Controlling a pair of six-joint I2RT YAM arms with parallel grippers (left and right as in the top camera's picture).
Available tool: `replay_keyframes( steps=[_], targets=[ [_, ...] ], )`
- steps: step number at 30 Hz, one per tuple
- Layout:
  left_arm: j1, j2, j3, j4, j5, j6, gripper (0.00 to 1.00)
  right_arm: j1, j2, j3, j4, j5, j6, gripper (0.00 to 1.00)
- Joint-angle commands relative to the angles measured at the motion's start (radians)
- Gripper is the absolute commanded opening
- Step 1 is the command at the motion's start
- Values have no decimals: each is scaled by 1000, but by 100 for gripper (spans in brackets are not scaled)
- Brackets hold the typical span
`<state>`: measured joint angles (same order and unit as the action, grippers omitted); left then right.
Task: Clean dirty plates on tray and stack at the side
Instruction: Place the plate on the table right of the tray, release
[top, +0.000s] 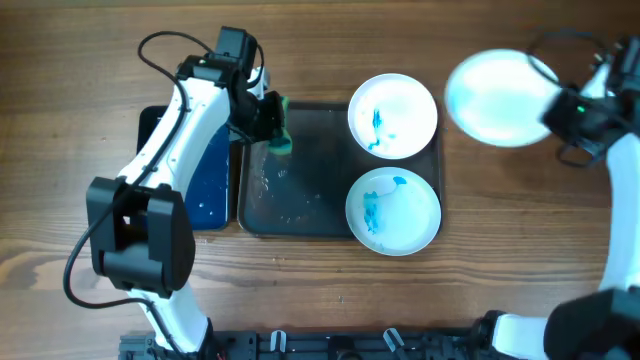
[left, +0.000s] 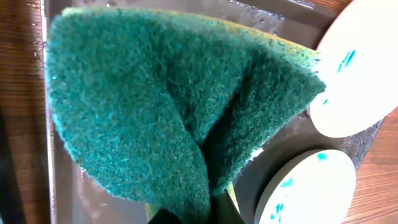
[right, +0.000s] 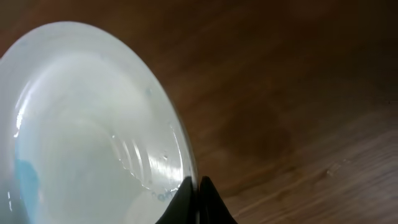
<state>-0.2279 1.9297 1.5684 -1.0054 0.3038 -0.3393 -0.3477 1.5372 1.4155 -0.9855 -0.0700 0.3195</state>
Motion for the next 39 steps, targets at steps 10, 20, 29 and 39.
replay_keyframes(
  steps=[10,20,29,39],
  targets=[
    [-4,-20,6,18,-18,-10,4,-121,186,-325,292,12,32,4],
    [-4,-20,6,25,-18,-10,4,-68,100,-235,78,-255,-85,40],
    [-4,-20,6,24,-18,-10,4,216,31,-304,-68,-208,-135,48],
    [-4,-20,6,13,-43,-9,4,360,32,-528,32,-208,-75,44]
  ],
)
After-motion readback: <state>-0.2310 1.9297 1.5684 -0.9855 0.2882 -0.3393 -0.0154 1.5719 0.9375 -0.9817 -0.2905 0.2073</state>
